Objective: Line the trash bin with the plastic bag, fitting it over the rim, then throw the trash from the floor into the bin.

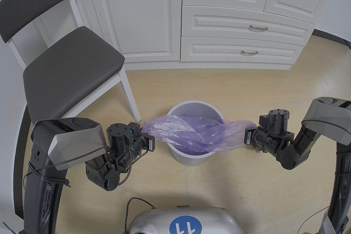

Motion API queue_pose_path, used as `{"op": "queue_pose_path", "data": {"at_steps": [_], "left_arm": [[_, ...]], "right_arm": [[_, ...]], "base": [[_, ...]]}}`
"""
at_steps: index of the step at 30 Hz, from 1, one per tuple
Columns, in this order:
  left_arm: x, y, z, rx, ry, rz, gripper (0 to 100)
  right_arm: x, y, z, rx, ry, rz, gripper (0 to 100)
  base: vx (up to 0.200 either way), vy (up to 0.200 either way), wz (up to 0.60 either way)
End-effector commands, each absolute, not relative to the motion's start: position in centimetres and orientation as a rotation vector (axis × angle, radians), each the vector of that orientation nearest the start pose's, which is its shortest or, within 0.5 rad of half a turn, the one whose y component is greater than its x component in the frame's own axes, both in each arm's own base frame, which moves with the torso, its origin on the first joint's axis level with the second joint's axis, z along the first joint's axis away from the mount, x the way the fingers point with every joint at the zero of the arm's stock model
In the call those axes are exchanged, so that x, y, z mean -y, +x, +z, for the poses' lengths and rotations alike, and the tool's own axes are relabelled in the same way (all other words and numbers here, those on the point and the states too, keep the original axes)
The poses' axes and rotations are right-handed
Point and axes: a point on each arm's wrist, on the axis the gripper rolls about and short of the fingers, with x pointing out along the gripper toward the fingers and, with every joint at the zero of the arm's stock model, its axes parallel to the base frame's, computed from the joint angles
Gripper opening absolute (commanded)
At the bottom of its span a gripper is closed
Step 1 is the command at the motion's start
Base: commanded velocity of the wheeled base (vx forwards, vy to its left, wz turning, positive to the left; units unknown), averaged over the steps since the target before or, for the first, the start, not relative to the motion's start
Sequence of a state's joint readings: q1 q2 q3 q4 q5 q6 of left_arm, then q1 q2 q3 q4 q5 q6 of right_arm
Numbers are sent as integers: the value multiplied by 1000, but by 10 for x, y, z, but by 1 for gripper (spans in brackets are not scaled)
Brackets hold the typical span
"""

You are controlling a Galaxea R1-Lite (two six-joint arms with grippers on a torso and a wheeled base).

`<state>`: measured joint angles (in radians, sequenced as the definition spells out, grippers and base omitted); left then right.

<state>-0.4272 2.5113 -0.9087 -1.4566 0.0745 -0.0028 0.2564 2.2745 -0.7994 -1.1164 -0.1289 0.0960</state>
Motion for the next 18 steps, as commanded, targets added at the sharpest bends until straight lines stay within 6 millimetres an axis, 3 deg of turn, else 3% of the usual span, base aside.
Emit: {"op": "queue_pose_path", "data": {"at_steps": [1,18], "left_arm": [[161,371,-14,-163,70,-358,0],[141,357,-7,-187,136,-405,0]], "right_arm": [[-85,361,31,-370,-1,122,0],[-74,343,34,-403,-110,138,0]], "base": [[0,0,0],[0,0,0]]}}
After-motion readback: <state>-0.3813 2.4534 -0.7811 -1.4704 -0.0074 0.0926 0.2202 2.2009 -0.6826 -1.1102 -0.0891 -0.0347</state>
